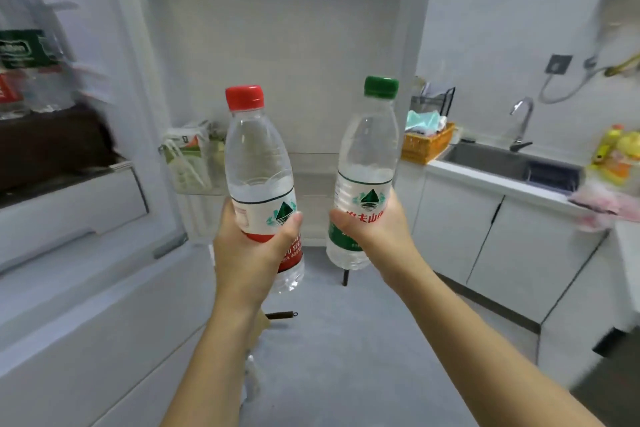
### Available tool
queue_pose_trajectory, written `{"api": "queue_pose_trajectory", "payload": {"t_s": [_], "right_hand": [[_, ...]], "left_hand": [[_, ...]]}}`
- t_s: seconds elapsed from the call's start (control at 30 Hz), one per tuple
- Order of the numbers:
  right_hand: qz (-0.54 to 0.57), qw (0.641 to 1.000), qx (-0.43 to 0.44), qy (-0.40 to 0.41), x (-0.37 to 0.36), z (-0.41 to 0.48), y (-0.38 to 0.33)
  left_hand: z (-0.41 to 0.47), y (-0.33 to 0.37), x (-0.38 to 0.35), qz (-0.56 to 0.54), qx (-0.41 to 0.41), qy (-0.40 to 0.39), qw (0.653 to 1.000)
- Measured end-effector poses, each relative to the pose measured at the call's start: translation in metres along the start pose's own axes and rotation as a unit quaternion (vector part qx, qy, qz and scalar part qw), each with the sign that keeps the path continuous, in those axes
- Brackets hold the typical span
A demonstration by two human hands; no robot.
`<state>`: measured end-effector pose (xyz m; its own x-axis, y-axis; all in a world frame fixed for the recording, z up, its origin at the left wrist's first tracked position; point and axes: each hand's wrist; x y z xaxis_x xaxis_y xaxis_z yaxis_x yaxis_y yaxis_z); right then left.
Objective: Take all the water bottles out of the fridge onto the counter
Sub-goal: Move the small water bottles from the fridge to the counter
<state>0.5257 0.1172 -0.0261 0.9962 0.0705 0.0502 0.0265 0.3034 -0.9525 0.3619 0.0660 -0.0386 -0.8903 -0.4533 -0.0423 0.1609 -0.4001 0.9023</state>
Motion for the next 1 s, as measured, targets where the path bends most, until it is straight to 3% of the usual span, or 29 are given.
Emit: {"api": "queue_pose_trajectory", "payload": {"t_s": [0.43,0.67,1.0], "right_hand": [[-0.066,0.974,-0.062,0.208,0.172,-0.019,0.036],[-0.124,0.951,-0.062,0.277,0.255,0.014,0.054],[-0.164,0.91,-0.078,0.373,0.348,0.032,0.085]], "left_hand": [[-0.025,-0.029,-0.184,-0.044,0.035,-0.222,0.974],[-0.004,-0.047,-0.29,-0.049,0.042,-0.334,0.941],[0.012,-0.069,-0.403,-0.062,0.055,-0.436,0.896]]}}
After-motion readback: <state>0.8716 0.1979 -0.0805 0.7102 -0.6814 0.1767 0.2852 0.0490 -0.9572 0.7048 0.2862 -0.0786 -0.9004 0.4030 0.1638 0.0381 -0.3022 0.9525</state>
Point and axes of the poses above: each hand's wrist, its own z-axis towards the middle knuckle, its own x-axis out of the back of the hand, y = z × x
